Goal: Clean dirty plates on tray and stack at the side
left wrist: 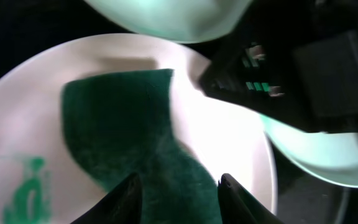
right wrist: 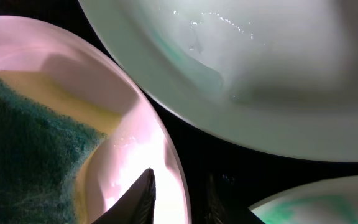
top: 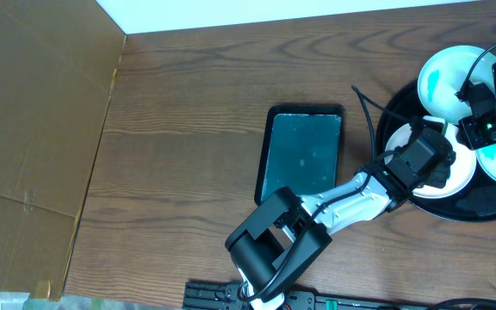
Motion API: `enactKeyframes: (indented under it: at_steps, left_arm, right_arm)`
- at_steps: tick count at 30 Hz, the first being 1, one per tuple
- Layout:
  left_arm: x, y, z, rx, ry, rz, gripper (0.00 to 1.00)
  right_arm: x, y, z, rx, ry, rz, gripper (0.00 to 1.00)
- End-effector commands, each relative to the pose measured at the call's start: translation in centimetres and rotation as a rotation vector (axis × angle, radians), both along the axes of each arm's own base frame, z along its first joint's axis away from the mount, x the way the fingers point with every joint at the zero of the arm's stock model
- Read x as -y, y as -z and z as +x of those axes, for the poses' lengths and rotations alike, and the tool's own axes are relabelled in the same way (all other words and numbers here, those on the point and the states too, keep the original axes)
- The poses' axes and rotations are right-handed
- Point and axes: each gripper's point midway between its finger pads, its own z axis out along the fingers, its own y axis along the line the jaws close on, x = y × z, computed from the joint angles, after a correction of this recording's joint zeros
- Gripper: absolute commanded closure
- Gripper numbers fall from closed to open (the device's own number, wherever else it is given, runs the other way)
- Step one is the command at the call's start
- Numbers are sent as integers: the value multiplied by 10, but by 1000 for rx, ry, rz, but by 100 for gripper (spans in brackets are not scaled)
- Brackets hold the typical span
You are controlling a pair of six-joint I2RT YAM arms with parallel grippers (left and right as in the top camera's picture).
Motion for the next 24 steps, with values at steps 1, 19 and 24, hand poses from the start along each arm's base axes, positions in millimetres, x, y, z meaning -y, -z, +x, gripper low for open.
enactKeyframes:
  at_steps: [1,19,24]
  left_arm:
    - [-17,7,11,48,-60,89,58]
    - [-12,6,9,84,-67,109,58]
    - [-12,28,9,63,-65,133,55]
  right_arm:
    - [-2,2,2,-3,-6,10,75]
    - [-2,2,1,-4,-6,10,75]
    - [-2,2,1,-3,-7,10,76]
